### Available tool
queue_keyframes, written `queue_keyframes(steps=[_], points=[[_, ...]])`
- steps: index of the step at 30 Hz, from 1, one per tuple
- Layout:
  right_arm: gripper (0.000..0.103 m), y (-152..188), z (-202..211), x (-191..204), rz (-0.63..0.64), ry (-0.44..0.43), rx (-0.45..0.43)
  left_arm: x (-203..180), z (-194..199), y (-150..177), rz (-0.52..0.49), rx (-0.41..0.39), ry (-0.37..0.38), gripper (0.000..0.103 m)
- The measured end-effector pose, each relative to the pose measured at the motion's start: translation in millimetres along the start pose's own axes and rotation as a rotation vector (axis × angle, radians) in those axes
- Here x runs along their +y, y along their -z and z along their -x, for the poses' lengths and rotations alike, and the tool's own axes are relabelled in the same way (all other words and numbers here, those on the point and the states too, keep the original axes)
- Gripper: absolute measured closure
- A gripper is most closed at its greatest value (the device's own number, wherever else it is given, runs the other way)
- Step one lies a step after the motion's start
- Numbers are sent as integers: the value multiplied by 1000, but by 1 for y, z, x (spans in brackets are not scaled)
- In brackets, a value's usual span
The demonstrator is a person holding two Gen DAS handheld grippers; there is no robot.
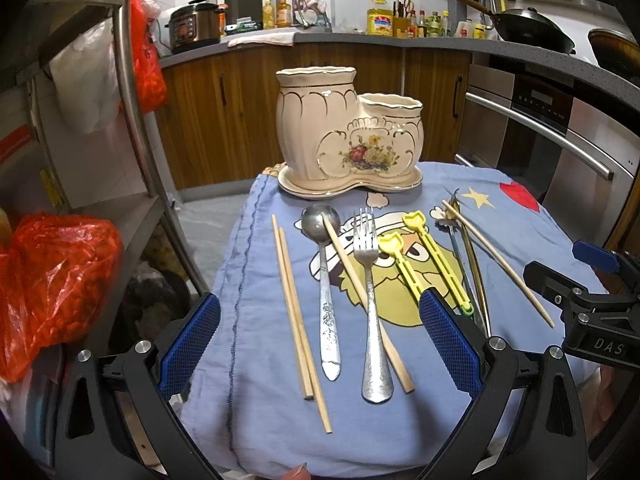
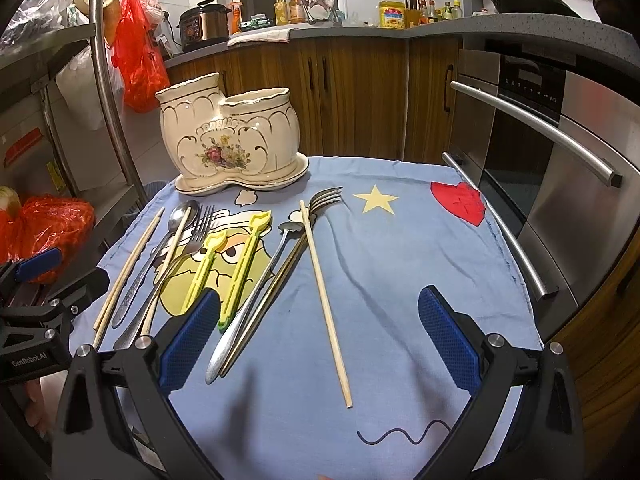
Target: Organize utensils
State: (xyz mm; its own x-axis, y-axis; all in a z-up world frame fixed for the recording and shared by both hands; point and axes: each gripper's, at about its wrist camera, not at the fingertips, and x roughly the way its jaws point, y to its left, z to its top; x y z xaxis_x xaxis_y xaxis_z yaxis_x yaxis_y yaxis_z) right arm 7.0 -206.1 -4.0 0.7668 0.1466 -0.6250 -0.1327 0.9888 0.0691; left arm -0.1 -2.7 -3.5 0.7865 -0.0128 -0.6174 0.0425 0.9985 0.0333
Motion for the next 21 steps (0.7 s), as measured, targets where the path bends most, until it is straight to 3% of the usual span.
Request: queue_keyframes(steps=[21], points=[[5, 2, -3, 1, 0, -3, 14, 3, -1, 0, 10, 8, 5, 4]])
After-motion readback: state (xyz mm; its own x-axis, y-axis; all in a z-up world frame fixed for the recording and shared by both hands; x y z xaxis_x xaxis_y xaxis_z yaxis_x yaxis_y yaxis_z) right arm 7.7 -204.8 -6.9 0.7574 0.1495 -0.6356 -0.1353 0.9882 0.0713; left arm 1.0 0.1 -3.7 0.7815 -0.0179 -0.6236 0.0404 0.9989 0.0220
